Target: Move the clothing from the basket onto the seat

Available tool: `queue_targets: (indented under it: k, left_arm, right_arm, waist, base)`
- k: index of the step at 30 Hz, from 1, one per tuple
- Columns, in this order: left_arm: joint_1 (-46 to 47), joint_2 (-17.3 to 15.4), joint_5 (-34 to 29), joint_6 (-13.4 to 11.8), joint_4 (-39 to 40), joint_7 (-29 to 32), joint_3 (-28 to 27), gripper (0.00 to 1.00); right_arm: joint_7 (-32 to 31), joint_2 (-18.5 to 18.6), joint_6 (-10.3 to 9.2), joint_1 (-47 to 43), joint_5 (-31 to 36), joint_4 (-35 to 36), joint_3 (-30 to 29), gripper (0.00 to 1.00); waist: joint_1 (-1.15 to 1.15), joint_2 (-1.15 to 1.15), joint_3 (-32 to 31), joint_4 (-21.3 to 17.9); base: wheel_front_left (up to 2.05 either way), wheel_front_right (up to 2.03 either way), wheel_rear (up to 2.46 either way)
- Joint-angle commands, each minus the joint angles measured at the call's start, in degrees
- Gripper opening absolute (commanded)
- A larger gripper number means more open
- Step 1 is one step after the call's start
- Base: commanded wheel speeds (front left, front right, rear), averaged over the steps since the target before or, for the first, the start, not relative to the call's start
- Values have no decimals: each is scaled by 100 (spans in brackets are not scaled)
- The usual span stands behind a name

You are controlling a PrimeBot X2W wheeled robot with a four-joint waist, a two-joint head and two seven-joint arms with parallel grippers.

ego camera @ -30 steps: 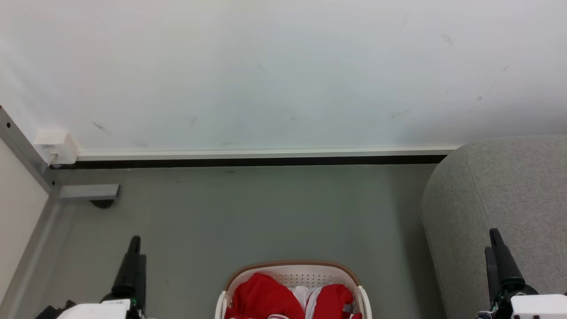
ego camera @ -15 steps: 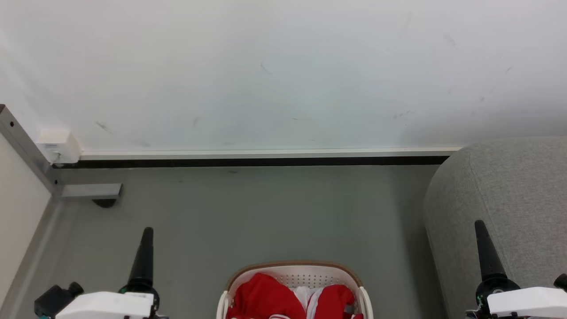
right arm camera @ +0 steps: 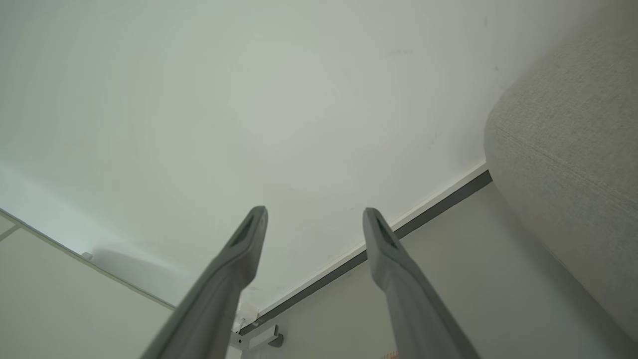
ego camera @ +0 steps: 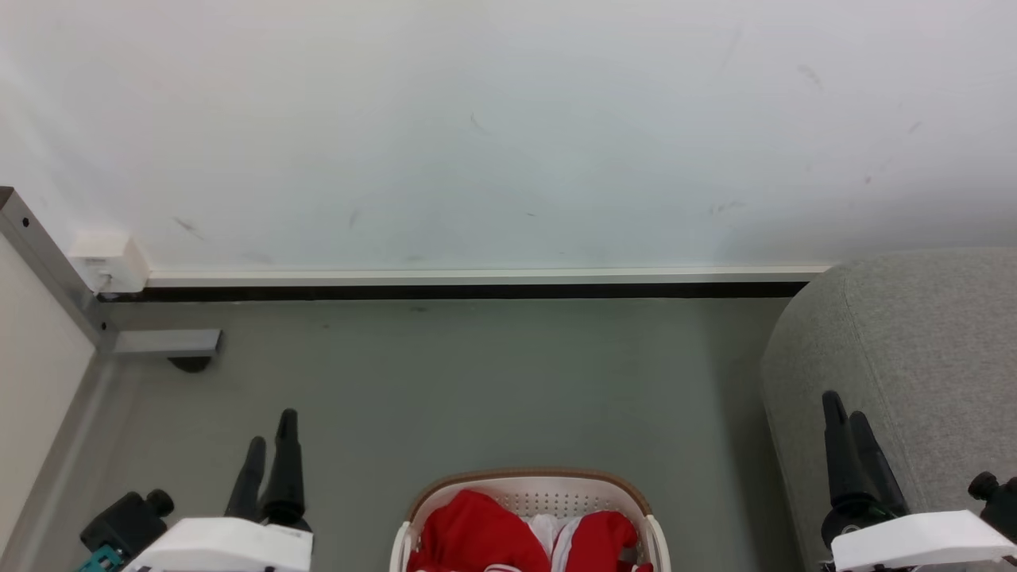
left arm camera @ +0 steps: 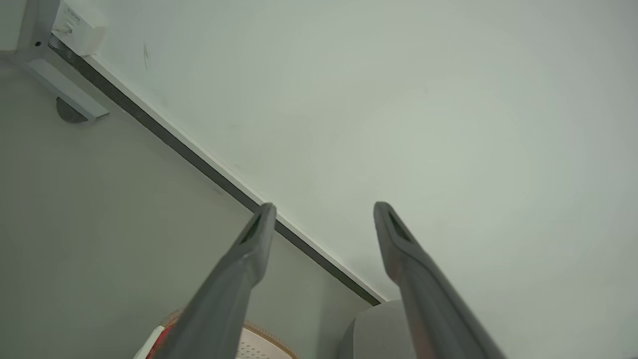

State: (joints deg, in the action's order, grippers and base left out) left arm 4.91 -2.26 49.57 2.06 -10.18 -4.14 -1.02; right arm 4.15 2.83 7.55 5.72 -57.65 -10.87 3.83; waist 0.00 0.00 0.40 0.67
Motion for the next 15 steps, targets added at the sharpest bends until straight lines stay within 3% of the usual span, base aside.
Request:
queue_targets:
  k: [1,15]
  left_arm:
    - [108,-49,-318,-40,93,-70,32,100]
    - [110,-62,-1544,-173,99,-317,188,100]
  right_arm:
    - [68,47,-4,148,287,88,67,100]
    - [316,39,-6,184,1366,-62,324,100]
  waist:
    - [0,0,3,2]
    - [0,0,-12,-2]
  base:
    - [0,0,0]
    - [0,0,0]
